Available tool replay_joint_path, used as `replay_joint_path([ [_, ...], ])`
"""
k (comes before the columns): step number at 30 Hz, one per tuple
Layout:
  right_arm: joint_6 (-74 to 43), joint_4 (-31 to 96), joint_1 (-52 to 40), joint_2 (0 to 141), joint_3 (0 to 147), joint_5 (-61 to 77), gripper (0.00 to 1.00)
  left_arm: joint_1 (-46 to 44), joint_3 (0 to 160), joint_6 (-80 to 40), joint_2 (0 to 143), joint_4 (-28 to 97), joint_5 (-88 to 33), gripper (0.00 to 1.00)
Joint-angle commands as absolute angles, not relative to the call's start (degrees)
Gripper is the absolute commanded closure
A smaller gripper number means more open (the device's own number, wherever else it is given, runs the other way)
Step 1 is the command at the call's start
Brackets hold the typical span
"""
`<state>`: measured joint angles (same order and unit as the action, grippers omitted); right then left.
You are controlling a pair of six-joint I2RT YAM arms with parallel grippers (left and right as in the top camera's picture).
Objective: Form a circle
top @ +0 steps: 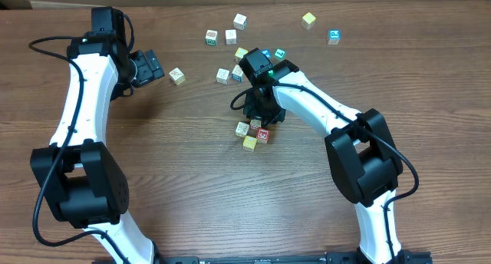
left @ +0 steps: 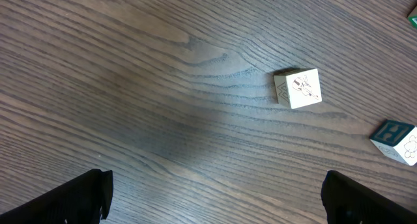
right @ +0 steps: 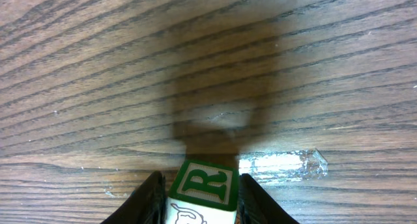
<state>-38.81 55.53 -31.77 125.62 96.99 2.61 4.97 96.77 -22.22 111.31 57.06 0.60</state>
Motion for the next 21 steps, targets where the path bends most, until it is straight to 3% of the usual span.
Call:
replay_joint_path([
  [1, -39.3, 55.4, -31.9, 124.2, 96.7, 2.7, 0.67, 4.8, 97.7, -22.7, 111.7, 56.9, 0.2, 0.00],
  [12, -39.2, 55.4, -31.9, 124.2, 96.7, 2.7, 0.61, 4.8, 97.7, -22.7, 111.7, 56.9, 0.2, 0.00],
  [21, -39.2, 53.8, -31.9, 124.2, 96.7, 2.0, 0.44, 4.8, 97.7, -22.7, 111.7, 56.9, 0.2, 0.00],
])
